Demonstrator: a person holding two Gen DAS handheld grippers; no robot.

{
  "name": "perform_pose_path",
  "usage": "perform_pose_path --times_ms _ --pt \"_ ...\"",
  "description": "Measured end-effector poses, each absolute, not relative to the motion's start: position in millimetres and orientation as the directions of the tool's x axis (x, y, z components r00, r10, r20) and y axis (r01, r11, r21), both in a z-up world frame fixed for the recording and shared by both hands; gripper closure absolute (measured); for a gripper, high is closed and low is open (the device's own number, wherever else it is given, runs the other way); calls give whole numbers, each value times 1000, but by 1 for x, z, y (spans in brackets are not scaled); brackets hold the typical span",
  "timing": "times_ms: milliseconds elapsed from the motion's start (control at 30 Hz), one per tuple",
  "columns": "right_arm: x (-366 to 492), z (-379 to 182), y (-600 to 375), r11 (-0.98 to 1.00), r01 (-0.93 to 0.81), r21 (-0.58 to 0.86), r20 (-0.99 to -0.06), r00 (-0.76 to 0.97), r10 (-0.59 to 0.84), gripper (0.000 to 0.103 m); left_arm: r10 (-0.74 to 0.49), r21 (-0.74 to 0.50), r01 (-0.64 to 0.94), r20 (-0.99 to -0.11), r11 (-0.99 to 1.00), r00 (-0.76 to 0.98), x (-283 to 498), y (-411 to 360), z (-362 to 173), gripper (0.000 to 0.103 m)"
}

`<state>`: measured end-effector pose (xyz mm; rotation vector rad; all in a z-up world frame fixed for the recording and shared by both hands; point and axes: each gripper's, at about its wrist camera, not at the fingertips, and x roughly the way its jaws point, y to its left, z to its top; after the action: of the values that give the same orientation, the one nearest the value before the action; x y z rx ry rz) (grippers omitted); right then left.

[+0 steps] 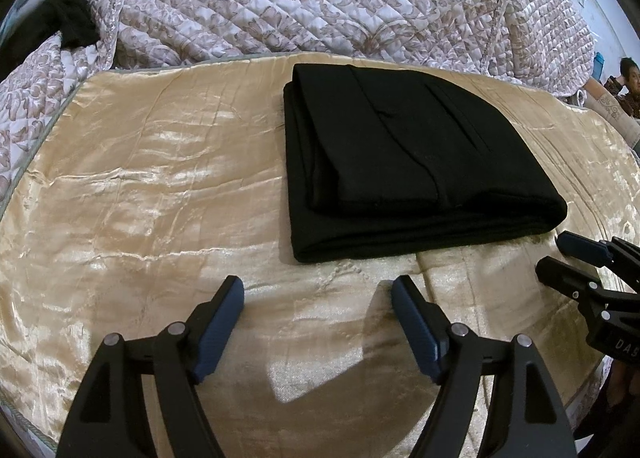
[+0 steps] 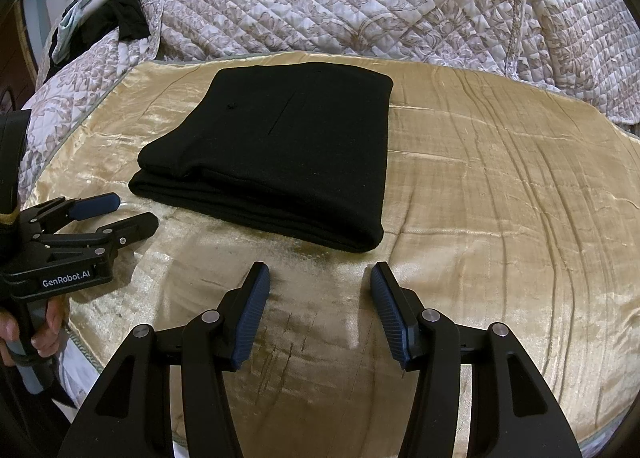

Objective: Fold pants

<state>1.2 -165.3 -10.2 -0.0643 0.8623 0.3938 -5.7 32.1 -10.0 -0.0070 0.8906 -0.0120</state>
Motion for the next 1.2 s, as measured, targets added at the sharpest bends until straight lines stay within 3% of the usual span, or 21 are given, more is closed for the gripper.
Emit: perform_pose_path --times_ms 1200 --pt "1 -11 -162 926 -367 89 -752 585 304 44 -6 -9 -3 -786 1000 618 -3 34 -10 18"
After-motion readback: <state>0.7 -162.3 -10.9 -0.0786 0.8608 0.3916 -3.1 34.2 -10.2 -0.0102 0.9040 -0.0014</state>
